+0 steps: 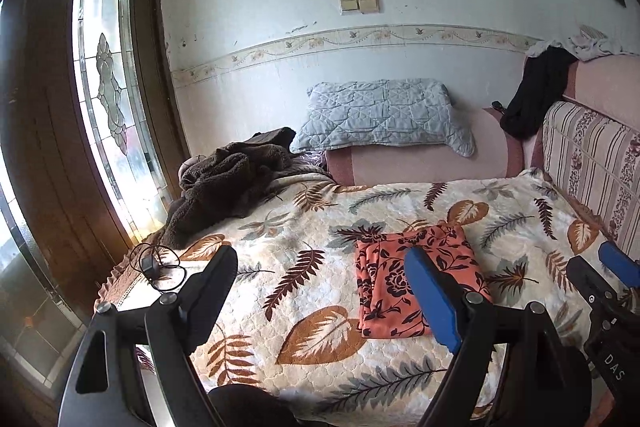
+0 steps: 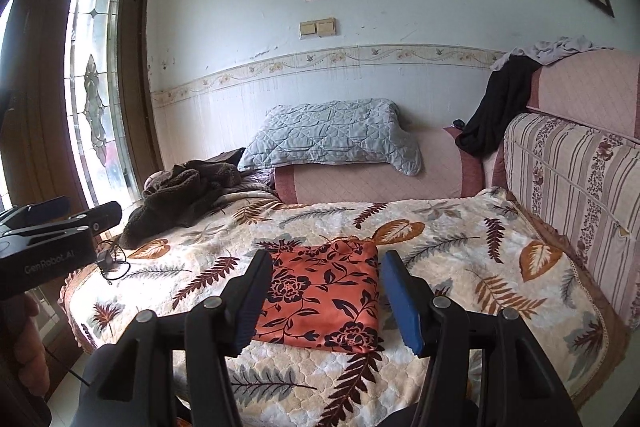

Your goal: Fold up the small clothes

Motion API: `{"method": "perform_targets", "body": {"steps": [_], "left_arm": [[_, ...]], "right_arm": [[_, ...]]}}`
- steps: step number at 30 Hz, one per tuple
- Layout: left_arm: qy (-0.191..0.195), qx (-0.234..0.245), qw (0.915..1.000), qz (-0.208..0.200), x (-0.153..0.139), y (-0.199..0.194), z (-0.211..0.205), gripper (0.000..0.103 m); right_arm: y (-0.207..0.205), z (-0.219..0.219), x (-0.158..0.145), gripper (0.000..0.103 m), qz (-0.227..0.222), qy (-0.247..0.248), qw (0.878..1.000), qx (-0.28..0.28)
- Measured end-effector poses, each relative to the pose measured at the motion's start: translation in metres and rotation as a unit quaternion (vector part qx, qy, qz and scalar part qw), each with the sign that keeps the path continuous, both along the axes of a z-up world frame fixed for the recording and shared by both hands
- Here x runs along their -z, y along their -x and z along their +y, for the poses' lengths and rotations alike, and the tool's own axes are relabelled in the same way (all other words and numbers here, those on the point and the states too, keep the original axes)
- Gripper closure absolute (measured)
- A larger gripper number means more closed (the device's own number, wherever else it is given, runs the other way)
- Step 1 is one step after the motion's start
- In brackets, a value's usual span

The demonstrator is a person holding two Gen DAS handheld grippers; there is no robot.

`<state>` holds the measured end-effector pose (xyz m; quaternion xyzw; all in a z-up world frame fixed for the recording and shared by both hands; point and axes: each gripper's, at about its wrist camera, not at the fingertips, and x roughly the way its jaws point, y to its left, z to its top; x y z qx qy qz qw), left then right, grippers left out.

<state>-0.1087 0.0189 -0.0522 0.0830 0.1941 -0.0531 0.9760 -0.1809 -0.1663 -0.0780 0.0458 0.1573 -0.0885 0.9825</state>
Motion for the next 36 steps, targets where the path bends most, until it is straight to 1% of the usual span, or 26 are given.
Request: {"method": "perform_targets", "body": {"steps": [14,25,32,34,35,36], "left_arm": [[0.005,-0.01,0.9997,-0.023,-0.015,0.016,0.007,0.017],[0.015,-0.018,0.9996,-0.018,-0.021,0.025,0.016,0.017],[0.016,-0.029,0.9992,-0.024,-0.023,0.027,0.016,0.017],[0.015,-0.032,0.999,-0.026,-0.022,0.028,0.016,0.009],[0.015,-0.035,0.9989,-0.029,-0.022,0.028,0.016,0.002],[0.015,-0.037,0.9986,-0.034,-0.022,0.029,0.016,0.001]], "right_arm": [[0.008,0.01,-0.008,0.042,-0.008,0.004,1.0,-0.01],[0.014,0.016,-0.012,0.042,-0.01,0.005,1.0,-0.019],[0.013,0.017,-0.009,0.042,-0.005,0.006,1.0,-0.026],[0.012,0.016,-0.008,0.042,-0.004,0.0,1.0,-0.027],[0.012,0.016,-0.007,0.042,-0.003,-0.002,1.0,-0.027],[0.011,0.016,-0.006,0.042,-0.002,-0.003,1.0,-0.026]]}}
